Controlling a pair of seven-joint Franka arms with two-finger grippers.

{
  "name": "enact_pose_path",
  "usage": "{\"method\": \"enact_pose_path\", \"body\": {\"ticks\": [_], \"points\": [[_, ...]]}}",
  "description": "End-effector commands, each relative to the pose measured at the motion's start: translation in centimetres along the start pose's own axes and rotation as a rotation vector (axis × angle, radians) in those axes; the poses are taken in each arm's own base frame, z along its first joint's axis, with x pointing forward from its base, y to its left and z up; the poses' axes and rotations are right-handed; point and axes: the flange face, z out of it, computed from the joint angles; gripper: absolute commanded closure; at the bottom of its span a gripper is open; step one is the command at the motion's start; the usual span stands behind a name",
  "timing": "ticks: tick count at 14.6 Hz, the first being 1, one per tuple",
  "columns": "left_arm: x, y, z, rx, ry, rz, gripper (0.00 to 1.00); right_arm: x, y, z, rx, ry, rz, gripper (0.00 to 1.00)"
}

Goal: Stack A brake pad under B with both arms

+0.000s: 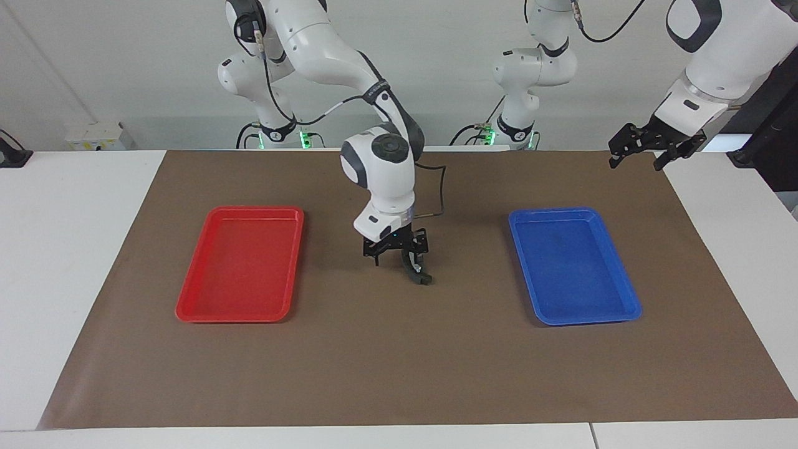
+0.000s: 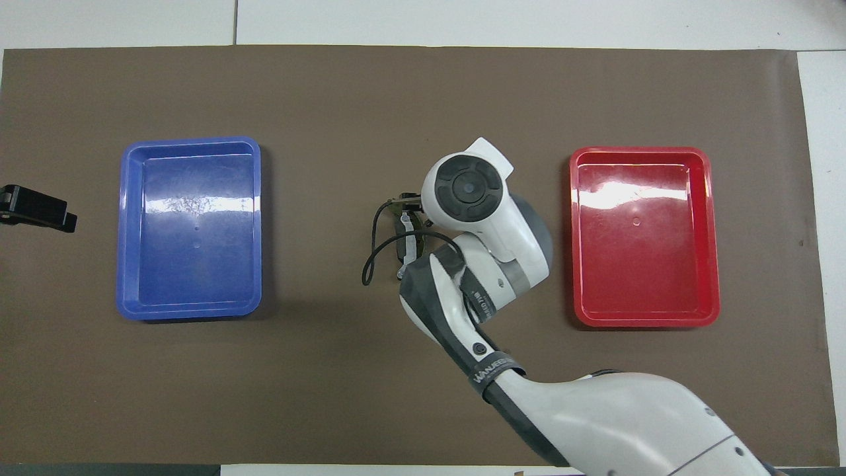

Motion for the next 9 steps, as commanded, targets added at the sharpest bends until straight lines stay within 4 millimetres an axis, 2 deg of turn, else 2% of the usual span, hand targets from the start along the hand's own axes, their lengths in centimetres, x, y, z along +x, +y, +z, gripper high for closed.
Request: {"method": "enact_pose_path", "body": {"ticks": [1,2,5,9], "points": [[-0.8,0.0,-0.1,0.005,0.011,0.005,0.01,1.9,7.7,-5.7,-0.024,-0.032,0.052,0.00],[-0.8,0.0,-0.1,0.005,0.011,0.005,0.01,1.6,9.7,-6.5,-0.036,-0.061,0.037,0.00],[-0.8,0.0,-0.1,0.005,0.011,0.005,0.01,0.4,17.4,-8.6,-0.052,-0.146,0.001,0.00],[-0.8,0.0,-0.1,0.005,0.011,0.005,0.01,0.8,26.5,-11.3,-0.057,-0.203,0.024,0.00]]}}
